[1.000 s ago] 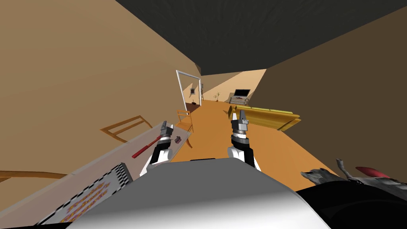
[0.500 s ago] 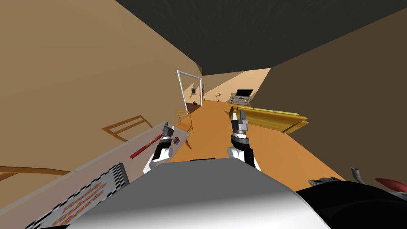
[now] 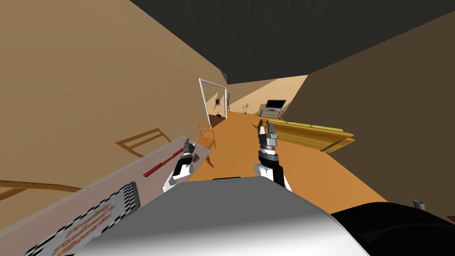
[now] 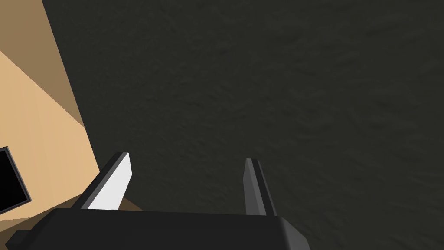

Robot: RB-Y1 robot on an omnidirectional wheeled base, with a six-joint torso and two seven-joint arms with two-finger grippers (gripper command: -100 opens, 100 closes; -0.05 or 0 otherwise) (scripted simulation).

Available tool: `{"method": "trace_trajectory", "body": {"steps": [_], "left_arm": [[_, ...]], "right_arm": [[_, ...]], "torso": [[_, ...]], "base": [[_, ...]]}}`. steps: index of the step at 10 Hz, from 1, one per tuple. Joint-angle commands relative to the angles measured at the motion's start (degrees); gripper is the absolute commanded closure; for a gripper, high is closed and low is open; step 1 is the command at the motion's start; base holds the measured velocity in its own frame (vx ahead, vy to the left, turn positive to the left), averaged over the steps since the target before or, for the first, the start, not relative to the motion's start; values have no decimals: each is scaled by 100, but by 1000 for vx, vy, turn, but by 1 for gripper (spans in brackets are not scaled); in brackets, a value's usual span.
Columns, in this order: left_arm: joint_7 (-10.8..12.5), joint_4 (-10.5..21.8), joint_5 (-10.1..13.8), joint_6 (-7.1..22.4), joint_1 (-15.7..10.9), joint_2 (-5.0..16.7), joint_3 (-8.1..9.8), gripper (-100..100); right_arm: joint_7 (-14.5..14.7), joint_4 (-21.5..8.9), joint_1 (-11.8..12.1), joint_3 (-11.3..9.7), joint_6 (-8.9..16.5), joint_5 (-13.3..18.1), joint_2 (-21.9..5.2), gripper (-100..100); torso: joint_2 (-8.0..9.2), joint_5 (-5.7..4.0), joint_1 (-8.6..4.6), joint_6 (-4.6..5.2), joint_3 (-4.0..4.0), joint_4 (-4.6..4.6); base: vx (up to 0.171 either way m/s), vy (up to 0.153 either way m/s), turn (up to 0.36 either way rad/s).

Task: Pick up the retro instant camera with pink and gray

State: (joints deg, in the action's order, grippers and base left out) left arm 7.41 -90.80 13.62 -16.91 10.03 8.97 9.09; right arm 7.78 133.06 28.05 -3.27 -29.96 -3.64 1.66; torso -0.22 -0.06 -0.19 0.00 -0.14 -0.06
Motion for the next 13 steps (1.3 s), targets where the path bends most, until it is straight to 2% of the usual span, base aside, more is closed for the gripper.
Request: {"method": "trace_trajectory", "body": {"steps": [1,4,5,6,7,8,9,12,13], "left_arm": [[22,229,15,-9,-47,33,15,-100],[92,825,106,202,-358,99,158,-100],[92,934,106,202,-358,99,158,-100],[126,1087,150,307,-513,135,230,-100],[126,1283,150,307,-513,135,230,-100],[159,1489,193,411,-668,173,302,-100],[159,1637,193,411,-668,173,302,-100],[223,2170,275,612,-973,250,445,-100],[223,2300,275,612,-973,250,445,-100]], "right_arm": [[0,0,0,0,0,0,0,0],[0,0,0,0,0,0,0,0],[0,0,0,0,0,0,0,0],[0,0,0,0,0,0,0,0],[0,0,0,0,0,0,0,0],[0,0,0,0,0,0,0,0],[0,0,0,0,0,0,0,0],[0,0,0,0,0,0,0,0],[0,0,0,0,0,0,0,0]], "torso": [[0,0,0,0,0,0],[5,2,10,-1,3,1],[3,1,2,-1,2,1],[5,0,2,-1,3,1],[0,0,-2,-1,1,1],[0,0,4,0,0,0],[-4,1,5,-1,-2,0],[8,1,7,-1,4,2],[6,1,6,-1,4,2]], "base": [[10,-23,-5],[32,-49,63],[33,-66,48],[46,-76,83],[43,-58,44],[56,-53,64],[41,-51,46],[25,-59,67],[30,-49,46]]}}
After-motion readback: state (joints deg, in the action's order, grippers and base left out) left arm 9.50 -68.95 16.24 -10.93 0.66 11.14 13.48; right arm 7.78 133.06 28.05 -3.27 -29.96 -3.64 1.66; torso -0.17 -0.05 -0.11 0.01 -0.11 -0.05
